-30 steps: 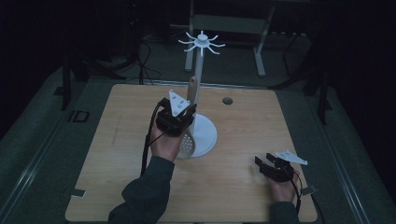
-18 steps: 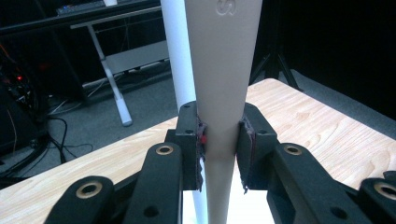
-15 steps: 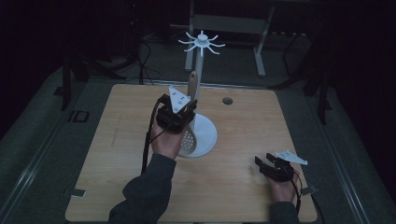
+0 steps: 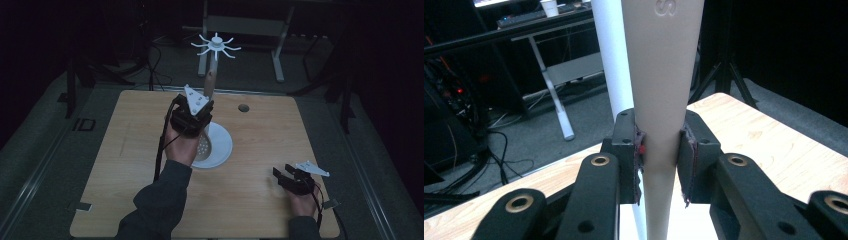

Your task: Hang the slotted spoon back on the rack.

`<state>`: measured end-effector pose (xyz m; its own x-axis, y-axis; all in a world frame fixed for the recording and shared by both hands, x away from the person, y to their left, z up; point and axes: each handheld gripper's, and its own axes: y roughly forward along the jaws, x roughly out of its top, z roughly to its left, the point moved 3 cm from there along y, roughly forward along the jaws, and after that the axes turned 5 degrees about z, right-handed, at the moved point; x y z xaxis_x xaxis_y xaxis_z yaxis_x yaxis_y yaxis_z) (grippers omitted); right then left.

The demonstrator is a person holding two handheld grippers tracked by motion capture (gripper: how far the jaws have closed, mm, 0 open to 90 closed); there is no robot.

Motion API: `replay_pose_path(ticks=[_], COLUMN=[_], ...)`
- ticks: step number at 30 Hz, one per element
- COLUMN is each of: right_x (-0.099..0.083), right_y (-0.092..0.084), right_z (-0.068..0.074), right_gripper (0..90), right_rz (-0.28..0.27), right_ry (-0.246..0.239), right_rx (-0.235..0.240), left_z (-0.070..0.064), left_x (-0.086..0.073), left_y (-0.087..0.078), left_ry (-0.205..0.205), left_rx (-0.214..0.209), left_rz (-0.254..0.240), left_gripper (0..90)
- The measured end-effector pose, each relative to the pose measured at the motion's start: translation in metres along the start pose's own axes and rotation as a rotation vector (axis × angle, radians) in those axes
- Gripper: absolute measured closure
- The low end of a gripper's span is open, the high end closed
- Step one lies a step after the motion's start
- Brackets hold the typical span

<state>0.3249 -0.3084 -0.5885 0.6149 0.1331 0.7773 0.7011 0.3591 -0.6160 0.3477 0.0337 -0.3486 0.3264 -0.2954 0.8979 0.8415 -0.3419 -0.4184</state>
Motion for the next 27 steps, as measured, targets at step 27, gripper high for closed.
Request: replay_pose_path(ticks=[27], right_x=[0.000], right_y=[0.000], right_z=[0.000], right_gripper=[39.7], right_rz=[-0.003], right_ry=[-0.001], right_rx=[0.001], left_z=[-0.001], left_x=[0.022], left_y=[-0.003], left_ry=[0.008], left_rx=[0.060], left_rz=[-0.013], left_gripper=[72.9])
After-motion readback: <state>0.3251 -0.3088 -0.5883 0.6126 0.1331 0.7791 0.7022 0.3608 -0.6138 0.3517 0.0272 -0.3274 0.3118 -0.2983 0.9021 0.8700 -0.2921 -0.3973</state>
